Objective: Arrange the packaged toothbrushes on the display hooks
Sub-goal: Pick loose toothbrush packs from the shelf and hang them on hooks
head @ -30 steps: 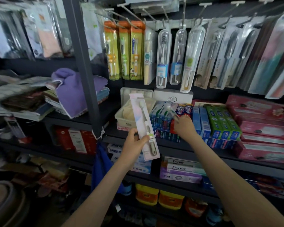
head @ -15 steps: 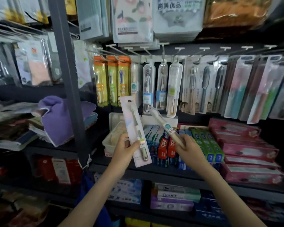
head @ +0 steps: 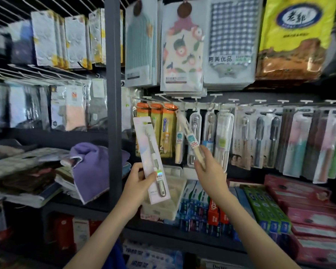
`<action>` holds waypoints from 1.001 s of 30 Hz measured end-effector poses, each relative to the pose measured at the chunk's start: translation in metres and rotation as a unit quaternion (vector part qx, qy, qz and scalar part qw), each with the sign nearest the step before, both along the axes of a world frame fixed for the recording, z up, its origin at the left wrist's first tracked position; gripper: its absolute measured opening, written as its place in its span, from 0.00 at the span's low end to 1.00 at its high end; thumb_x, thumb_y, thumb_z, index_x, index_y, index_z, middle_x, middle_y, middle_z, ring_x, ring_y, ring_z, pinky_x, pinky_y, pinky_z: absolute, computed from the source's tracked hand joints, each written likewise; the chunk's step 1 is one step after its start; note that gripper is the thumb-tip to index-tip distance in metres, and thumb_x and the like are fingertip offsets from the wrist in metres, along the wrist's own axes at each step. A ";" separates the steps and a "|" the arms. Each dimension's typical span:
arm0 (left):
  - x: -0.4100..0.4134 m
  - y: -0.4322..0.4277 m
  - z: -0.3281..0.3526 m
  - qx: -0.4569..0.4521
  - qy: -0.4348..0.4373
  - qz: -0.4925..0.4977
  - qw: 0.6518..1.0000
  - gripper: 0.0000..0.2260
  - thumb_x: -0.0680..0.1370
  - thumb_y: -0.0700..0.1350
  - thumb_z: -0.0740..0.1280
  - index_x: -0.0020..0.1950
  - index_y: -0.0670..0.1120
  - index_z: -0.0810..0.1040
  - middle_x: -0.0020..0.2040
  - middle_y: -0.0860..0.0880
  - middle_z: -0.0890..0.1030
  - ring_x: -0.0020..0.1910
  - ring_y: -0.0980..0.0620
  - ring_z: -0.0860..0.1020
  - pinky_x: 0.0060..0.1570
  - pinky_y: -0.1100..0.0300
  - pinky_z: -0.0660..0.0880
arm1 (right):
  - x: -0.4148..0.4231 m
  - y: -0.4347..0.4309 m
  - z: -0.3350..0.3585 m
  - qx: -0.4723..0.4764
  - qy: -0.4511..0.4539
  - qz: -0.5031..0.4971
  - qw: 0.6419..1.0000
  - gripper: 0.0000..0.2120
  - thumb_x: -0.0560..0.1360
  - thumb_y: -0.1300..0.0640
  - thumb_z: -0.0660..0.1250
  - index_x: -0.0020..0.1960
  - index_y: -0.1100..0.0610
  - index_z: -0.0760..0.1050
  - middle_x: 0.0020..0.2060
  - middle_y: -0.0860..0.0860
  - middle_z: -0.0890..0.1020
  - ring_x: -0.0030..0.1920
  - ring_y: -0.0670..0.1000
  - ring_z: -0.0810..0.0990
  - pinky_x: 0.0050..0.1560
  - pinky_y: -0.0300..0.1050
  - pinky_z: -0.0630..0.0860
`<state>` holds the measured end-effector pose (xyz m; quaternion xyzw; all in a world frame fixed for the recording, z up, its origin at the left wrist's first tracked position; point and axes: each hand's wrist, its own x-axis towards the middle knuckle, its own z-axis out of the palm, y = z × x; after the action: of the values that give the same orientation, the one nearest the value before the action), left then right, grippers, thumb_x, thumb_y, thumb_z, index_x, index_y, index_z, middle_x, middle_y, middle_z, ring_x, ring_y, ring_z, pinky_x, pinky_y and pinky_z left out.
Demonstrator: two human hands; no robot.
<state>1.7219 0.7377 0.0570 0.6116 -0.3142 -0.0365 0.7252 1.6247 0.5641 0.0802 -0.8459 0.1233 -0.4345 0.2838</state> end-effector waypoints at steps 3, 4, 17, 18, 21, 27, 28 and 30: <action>0.007 0.006 0.003 -0.013 -0.008 -0.007 1.000 0.07 0.77 0.36 0.66 0.48 0.46 0.71 0.45 0.49 0.81 0.38 0.63 0.80 0.34 0.70 0.73 | 0.014 0.004 0.008 0.013 -0.001 -0.015 1.000 0.24 0.80 0.58 0.58 0.75 0.54 0.57 0.46 0.52 0.76 0.35 0.45 0.73 0.29 0.34 0.65; 0.011 0.007 0.003 -0.015 -0.010 -0.010 1.000 0.07 0.77 0.35 0.66 0.48 0.46 0.71 0.45 0.49 0.81 0.38 0.63 0.80 0.34 0.70 0.74 | 0.018 0.004 0.010 0.016 -0.001 -0.023 1.000 0.24 0.80 0.58 0.58 0.75 0.54 0.57 0.46 0.53 0.76 0.34 0.45 0.73 0.29 0.34 0.64; 0.036 0.019 0.020 -0.012 -0.032 -0.043 0.998 0.07 0.77 0.38 0.66 0.52 0.47 0.72 0.47 0.50 0.82 0.43 0.58 0.81 0.40 0.66 0.76 | 0.048 0.015 0.012 0.019 0.008 -0.089 0.996 0.26 0.81 0.58 0.55 0.76 0.54 0.52 0.42 0.57 0.76 0.33 0.49 0.70 0.29 0.39 0.63; 0.036 0.020 0.019 -0.010 -0.034 -0.044 0.998 0.07 0.77 0.38 0.66 0.52 0.47 0.72 0.47 0.50 0.82 0.43 0.58 0.81 0.39 0.66 0.76 | 0.048 0.015 0.011 0.023 0.014 -0.091 0.995 0.26 0.81 0.58 0.55 0.77 0.54 0.52 0.42 0.57 0.76 0.32 0.48 0.70 0.29 0.38 0.62; 0.037 0.022 0.017 -0.007 -0.037 -0.046 0.998 0.07 0.77 0.38 0.66 0.52 0.48 0.72 0.47 0.49 0.82 0.42 0.58 0.81 0.38 0.67 0.75 | 0.050 0.014 0.010 0.029 0.016 -0.100 0.994 0.26 0.81 0.57 0.55 0.77 0.54 0.52 0.48 0.58 0.77 0.37 0.52 0.74 0.34 0.42 0.67; 0.038 0.023 0.014 -0.010 -0.032 -0.046 0.998 0.08 0.77 0.38 0.66 0.52 0.48 0.72 0.47 0.48 0.82 0.43 0.57 0.81 0.39 0.67 0.75 | 0.068 0.016 0.016 0.059 0.059 -0.085 0.993 0.25 0.81 0.58 0.54 0.76 0.58 0.52 0.32 0.51 0.73 0.28 0.48 0.71 0.25 0.39 0.63; 0.038 0.023 0.014 -0.009 -0.033 -0.048 0.998 0.08 0.77 0.38 0.66 0.53 0.48 0.72 0.48 0.48 0.82 0.43 0.56 0.81 0.39 0.67 0.75 | 0.073 0.016 0.015 0.073 0.070 -0.083 0.991 0.25 0.81 0.58 0.55 0.75 0.58 0.52 0.33 0.52 0.74 0.29 0.49 0.72 0.26 0.41 0.67; 0.037 0.023 0.013 -0.005 -0.034 -0.058 0.998 0.09 0.77 0.38 0.66 0.53 0.48 0.72 0.48 0.48 0.83 0.45 0.56 0.82 0.40 0.67 0.75 | 0.082 0.014 0.015 0.101 0.091 -0.078 0.988 0.22 0.80 0.57 0.56 0.73 0.58 0.55 0.38 0.55 0.77 0.34 0.54 0.77 0.35 0.50 0.77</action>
<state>1.7589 0.7606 0.0696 0.5893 -0.3735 -0.0557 0.7142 1.7064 0.5783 0.0949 -0.8368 0.2575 -0.3617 0.3202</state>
